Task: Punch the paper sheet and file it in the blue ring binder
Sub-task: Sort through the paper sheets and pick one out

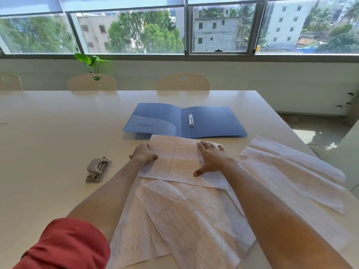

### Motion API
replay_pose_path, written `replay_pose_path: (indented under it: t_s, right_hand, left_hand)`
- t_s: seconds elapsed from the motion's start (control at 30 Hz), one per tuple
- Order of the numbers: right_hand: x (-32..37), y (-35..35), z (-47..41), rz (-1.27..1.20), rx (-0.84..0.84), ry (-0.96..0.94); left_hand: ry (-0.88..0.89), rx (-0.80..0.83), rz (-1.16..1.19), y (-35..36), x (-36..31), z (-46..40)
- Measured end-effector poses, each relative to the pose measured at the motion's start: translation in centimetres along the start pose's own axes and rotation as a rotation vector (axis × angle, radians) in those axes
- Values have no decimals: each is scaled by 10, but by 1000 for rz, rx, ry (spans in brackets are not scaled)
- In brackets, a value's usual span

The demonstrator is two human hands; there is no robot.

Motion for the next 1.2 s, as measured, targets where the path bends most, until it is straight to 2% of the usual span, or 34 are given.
replay_pose_path:
  t_s: [0.3,0.63,0.77,0.9,1.0,1.07,1.2]
  right_hand:
    - [21,-55,-12,6,-221,-42]
    - [-2,-96,-13,-264,-329,70]
    - [0,-103,-11,-359,-307,35]
    - [-2,-118,-5,-503,-367,-3]
    - [-7,-126,0,-570,-405,-16]
    - [-8,-131,7,-639,-412,-40]
    - [-12,-149,28,-855,-443,-106]
  left_hand:
    - [154,-45,242,-24,-16,1]
    - [389,-176,272,-65,-58,28]
    - [500,-175,296,-73,-79,41]
    - [591,-208,334,-84,-94,55]
    - [574,-367,341,-105,-89,70]
    - [487,-473,418,-122,-73,77]
    - [262,-489,663,-127,-28,93]
Point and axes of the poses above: each hand's wrist, its own z-axis away from the middle knuckle, its own y-axis out of the palm, x = y × z, the point moved 10 cm from there along -z, towards the middle knuckle
